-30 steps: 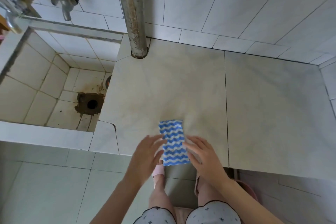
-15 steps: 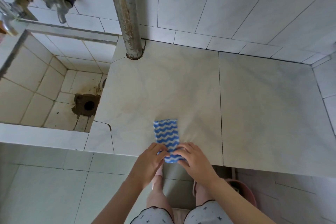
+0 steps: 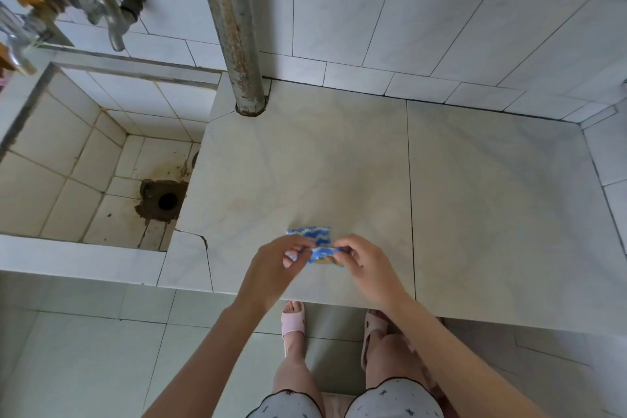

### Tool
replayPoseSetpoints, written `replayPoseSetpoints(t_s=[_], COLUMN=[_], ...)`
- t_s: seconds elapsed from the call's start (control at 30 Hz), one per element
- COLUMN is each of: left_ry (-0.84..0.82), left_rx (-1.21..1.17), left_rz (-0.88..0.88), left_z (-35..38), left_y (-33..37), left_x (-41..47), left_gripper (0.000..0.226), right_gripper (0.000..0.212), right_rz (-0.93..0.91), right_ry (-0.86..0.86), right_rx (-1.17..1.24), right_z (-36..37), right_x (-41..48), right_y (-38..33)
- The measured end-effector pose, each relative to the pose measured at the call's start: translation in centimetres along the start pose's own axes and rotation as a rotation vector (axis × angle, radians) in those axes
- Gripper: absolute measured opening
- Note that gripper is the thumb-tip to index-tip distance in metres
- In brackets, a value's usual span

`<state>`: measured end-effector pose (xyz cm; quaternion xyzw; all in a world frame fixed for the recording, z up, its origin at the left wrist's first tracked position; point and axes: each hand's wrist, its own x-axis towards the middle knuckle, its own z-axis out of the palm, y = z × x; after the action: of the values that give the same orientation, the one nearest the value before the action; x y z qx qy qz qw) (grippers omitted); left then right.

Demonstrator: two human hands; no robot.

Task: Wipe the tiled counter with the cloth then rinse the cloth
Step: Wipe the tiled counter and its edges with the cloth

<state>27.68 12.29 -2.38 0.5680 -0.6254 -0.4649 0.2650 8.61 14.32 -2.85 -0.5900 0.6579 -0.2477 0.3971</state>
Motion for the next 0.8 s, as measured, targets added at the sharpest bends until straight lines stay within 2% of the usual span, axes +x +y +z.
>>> replayPoseSetpoints(t_s=[0.2,0.47,0.63,0.8], left_ry=[0.002,0.109,0.143,0.102], left_rx=[0.061,0.146,0.213,0.337], left_rz=[0.04,0.07,0.061,0.083], left_z=[-2.5,-4.3,-4.5,-3.6], left_y=[2.5,4.0,3.4,1.2], left_x=[5.5,11.5,13.0,12.5], left_gripper=[0.012,0.01,0.012,0.014], right_gripper=[0.014,0.012,0.011,0.014], right_rz=[-0.066,-0.066,-0.094,-0.139], right_ry=[0.031,0.118,0.122,0.082], right_rx=[-0.051,-0.117,-0.189,-0.297], right_z=[-2.7,-3.9,-3.2,-1.7], right_x=[5.9,12.9,14.0,12.8], right_y=[-3.2,-5.8,-5.6,-3.9])
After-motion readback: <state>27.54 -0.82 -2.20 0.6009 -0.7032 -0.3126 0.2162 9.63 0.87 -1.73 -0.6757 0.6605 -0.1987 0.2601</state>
